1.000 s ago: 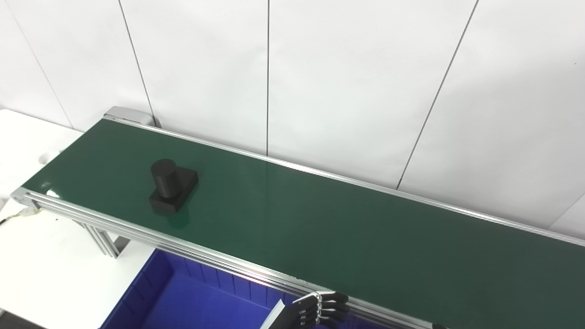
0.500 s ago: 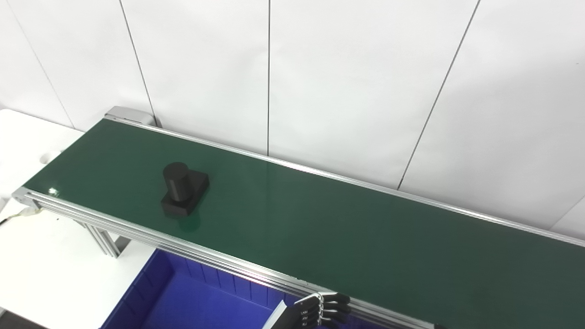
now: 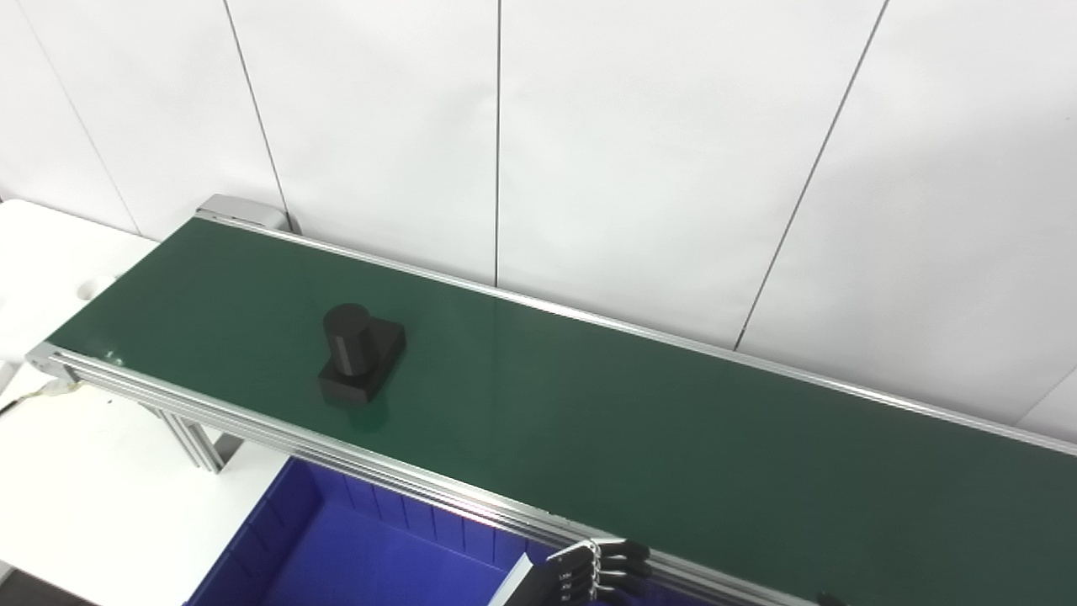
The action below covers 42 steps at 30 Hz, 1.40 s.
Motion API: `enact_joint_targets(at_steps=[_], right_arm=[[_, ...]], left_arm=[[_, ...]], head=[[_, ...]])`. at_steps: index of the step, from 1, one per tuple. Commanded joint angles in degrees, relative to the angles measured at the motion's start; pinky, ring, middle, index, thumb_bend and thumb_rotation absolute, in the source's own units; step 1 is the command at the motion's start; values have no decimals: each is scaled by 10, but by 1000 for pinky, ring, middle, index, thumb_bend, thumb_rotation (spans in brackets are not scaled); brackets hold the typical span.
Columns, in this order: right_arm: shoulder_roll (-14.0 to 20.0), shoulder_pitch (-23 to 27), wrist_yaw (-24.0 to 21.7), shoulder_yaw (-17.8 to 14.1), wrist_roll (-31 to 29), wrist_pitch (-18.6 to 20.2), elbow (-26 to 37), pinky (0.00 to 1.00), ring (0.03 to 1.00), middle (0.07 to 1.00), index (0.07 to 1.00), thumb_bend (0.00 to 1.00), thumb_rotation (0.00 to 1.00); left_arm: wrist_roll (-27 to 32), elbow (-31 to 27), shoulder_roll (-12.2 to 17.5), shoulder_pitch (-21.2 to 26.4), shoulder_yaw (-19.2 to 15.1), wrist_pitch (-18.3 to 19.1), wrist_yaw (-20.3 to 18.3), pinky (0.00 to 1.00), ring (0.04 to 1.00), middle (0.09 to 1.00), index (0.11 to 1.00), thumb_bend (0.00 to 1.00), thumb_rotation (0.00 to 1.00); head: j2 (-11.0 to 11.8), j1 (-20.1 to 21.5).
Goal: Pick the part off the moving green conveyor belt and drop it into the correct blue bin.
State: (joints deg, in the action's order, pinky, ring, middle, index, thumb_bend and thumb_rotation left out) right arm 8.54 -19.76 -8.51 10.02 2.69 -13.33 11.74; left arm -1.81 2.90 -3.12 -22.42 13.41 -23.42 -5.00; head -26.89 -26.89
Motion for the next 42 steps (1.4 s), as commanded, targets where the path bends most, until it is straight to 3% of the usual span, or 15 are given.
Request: enact_joint_targets(at_steps=[1, 9, 15, 18, 21, 34, 38, 42], right_arm=[[1, 11, -3, -4, -7, -30, 46, 598, 702, 765, 845, 411, 562], [-1, 52, -5, -3, 19, 24, 118, 557, 690, 748, 783, 396, 550], [-4, 99, -10, 2, 27, 70, 145, 556, 694, 743, 771, 452, 535], [-3, 127, -16, 5, 35, 93, 149, 553, 705, 756, 778, 507, 576], [-3, 163, -25, 10, 38, 109, 139, 541, 706, 763, 786, 556, 602], [-24, 256, -28, 38, 91, 145, 84, 510, 686, 754, 791, 612, 548], [-30, 274, -28, 41, 93, 144, 63, 522, 700, 759, 803, 582, 505], [-35, 289, -28, 44, 93, 151, 48, 579, 740, 780, 820, 540, 395]], left_arm=[[-2, -7, -8, 2, 4, -25, 2, 628, 684, 736, 755, 909, 537], [2, -7, -9, 4, 2, -21, 3, 623, 681, 735, 752, 905, 525], [3, 0, -8, 10, 0, -23, 4, 622, 680, 733, 752, 883, 516], [4, 4, -8, 12, 0, -26, 4, 620, 680, 732, 754, 891, 518], [3, 6, -8, 14, 0, -27, 5, 617, 677, 732, 755, 893, 519], [6, 15, -6, 22, -3, -28, 4, 622, 681, 731, 758, 887, 517], [8, 17, -4, 25, -5, -28, 3, 623, 679, 731, 756, 883, 510], [3, 19, -3, 26, -7, -28, 4, 626, 681, 732, 759, 880, 520]], head=[[0, 1], [2, 5], [5, 6], [6, 6], [7, 11], [10, 26], [10, 31], [10, 38]])
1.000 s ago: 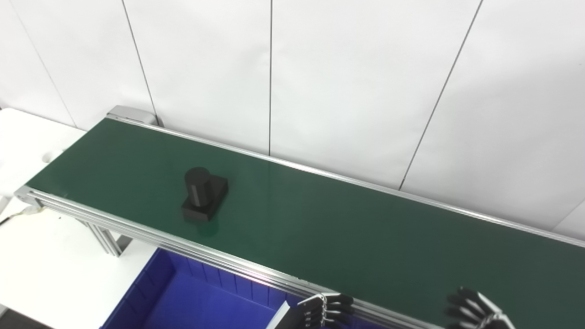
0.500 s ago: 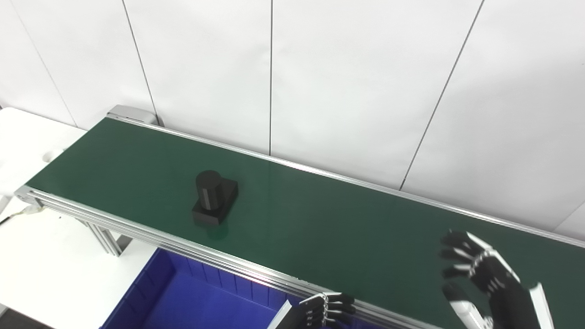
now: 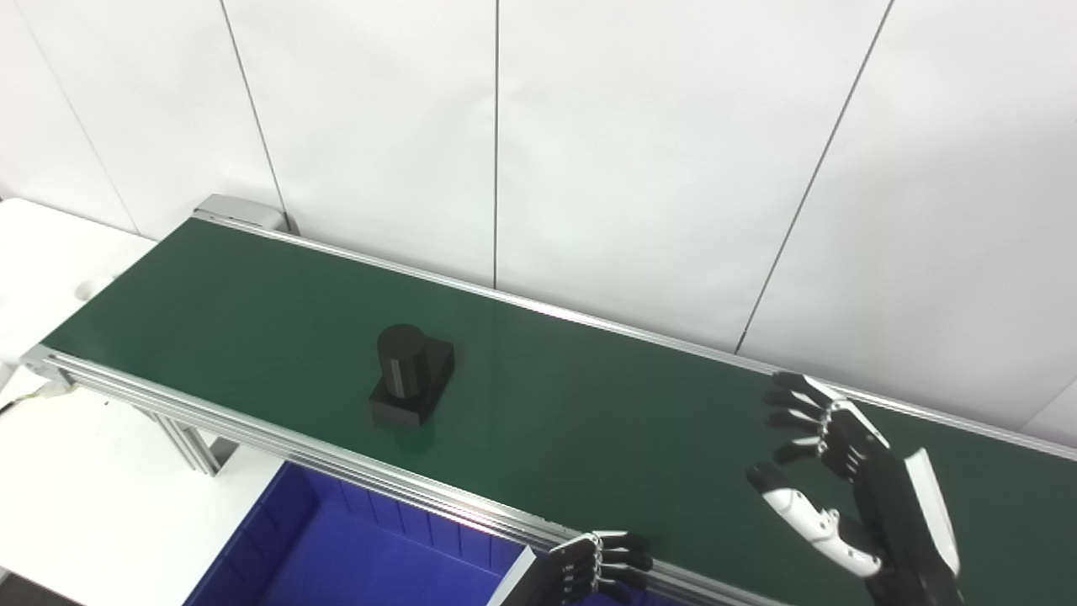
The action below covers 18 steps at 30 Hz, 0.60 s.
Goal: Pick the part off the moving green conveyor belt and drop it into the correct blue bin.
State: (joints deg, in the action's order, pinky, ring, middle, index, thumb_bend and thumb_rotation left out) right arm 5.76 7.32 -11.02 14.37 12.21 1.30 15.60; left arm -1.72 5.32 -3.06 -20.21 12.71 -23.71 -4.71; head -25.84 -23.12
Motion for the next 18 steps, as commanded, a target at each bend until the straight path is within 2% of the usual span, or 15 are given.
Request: enact_joint_targets(at_steps=[1, 7, 9, 13, 18], right_arm=[[-8, 20, -3, 2, 1, 6, 7, 601, 749, 789, 827, 537, 365], [-14, 30, 0, 8, 15, 8, -5, 644, 773, 812, 845, 535, 282], [-17, 36, 1, 10, 16, 4, -15, 682, 789, 818, 854, 554, 298], [-24, 47, 1, 16, 25, 10, -33, 689, 808, 834, 869, 580, 325], [-41, 71, 4, 21, 30, 12, -69, 721, 815, 832, 863, 615, 308]], left_arm=[[2, -5, -3, 5, 0, -25, 0, 627, 682, 732, 760, 880, 527], [12, -4, -1, 5, -2, -28, -5, 632, 686, 731, 761, 875, 520], [12, -3, 0, 5, -2, -28, -6, 633, 688, 733, 762, 873, 525], [18, -3, 1, 7, -1, -29, -9, 630, 686, 731, 756, 860, 513], [13, -7, 2, 6, -1, -27, -8, 624, 685, 730, 754, 856, 515]], head=[[-2, 6], [-5, 29], [-6, 34], [-9, 35], [-14, 34]])
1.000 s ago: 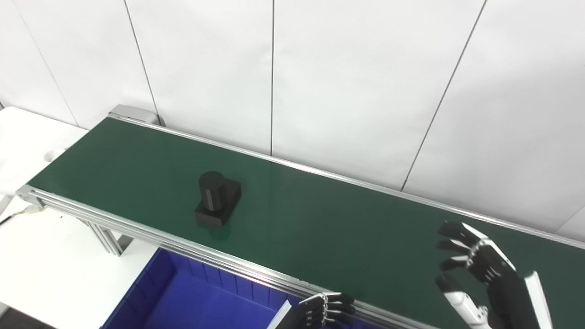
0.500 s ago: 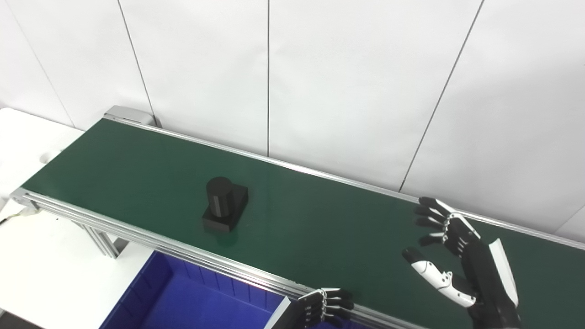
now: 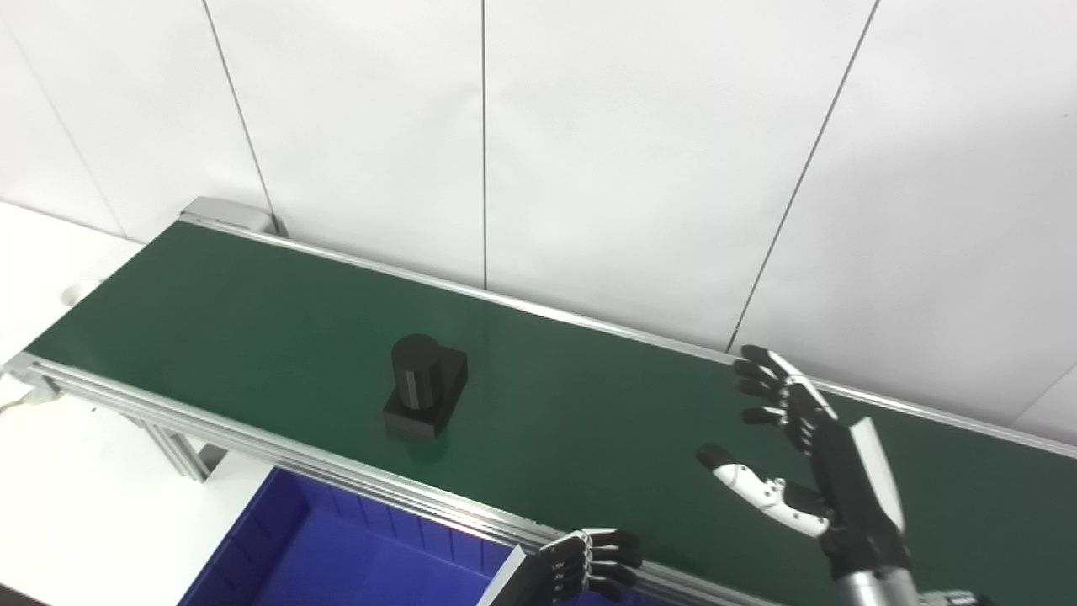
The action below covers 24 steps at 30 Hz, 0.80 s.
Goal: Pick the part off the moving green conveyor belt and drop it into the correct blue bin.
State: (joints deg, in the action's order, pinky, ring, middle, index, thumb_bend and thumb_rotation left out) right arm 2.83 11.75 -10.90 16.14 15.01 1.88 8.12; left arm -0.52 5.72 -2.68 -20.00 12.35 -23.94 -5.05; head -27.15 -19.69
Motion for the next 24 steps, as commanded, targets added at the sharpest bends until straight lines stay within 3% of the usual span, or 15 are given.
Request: enact_joint_targets(at_steps=[1, 7, 11, 24], right_arm=[[-15, 31, 2, 5, 6, 8, 0, 719, 817, 836, 866, 620, 319], [-31, 64, 4, 15, 16, -5, -42, 722, 811, 830, 860, 638, 333], [-46, 86, 7, 26, 29, -5, -75, 732, 819, 834, 864, 668, 411], [-86, 130, 18, 55, 43, -34, -177, 727, 800, 817, 842, 691, 368]], left_arm=[[2, -12, -1, 4, 3, -25, -5, 626, 686, 730, 754, 853, 515], [0, -21, -2, -1, 4, -20, -4, 633, 688, 731, 756, 858, 535], [-4, -26, -2, -3, 6, -16, -3, 639, 692, 734, 762, 861, 541], [-12, -32, -5, -5, 12, -12, -1, 632, 686, 729, 762, 867, 553]], head=[[0, -1], [-12, 1], [-18, -1], [-25, -6]])
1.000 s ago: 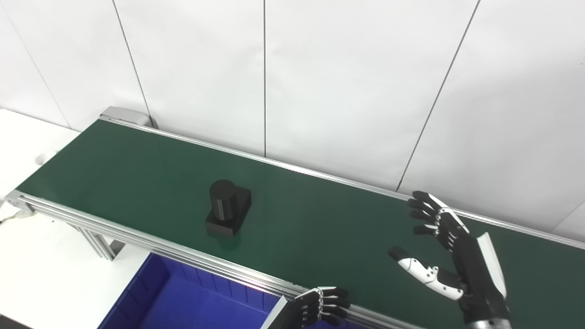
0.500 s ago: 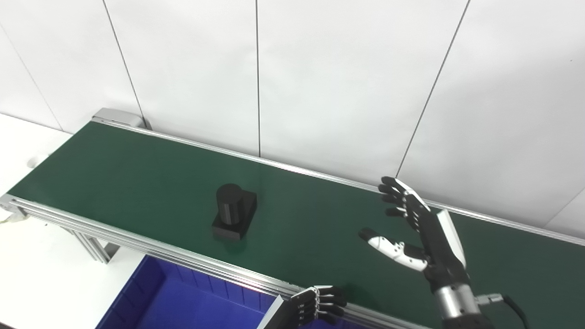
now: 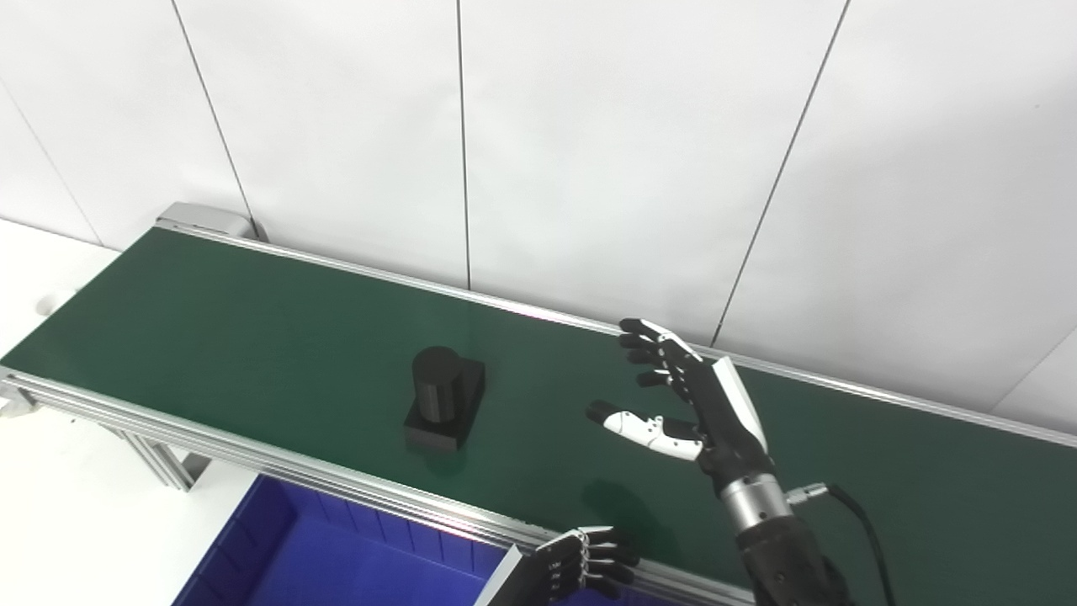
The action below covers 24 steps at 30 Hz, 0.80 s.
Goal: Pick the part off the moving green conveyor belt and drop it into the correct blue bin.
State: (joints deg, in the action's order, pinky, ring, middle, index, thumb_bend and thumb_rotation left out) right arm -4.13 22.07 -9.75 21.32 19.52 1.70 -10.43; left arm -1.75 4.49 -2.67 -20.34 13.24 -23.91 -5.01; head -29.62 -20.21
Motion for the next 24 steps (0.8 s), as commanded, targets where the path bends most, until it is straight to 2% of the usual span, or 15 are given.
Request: enact_joint_targets(at_steps=[1, 8, 16, 24], right_arm=[[-18, 28, 6, 5, -2, -30, 5, 734, 803, 821, 845, 691, 375], [-27, 35, 15, 23, 15, -26, -12, 810, 814, 810, 840, 709, 394], [-39, 45, 25, 34, 20, -39, -41, 743, 808, 803, 831, 718, 385], [-53, 59, 29, 39, 25, -40, -73, 763, 828, 826, 835, 726, 394]], left_arm=[[1, -20, -5, -2, 3, -12, -1, 633, 686, 729, 761, 867, 552], [1, -18, -5, -3, 5, -16, -1, 637, 689, 732, 763, 862, 554], [-1, -19, -8, -2, 6, -14, 1, 645, 695, 736, 759, 863, 555], [-7, -17, -11, -1, 8, -16, 4, 643, 692, 737, 754, 861, 564]], head=[[-1, -1], [-3, -1], [-4, -5], [-4, -7]])
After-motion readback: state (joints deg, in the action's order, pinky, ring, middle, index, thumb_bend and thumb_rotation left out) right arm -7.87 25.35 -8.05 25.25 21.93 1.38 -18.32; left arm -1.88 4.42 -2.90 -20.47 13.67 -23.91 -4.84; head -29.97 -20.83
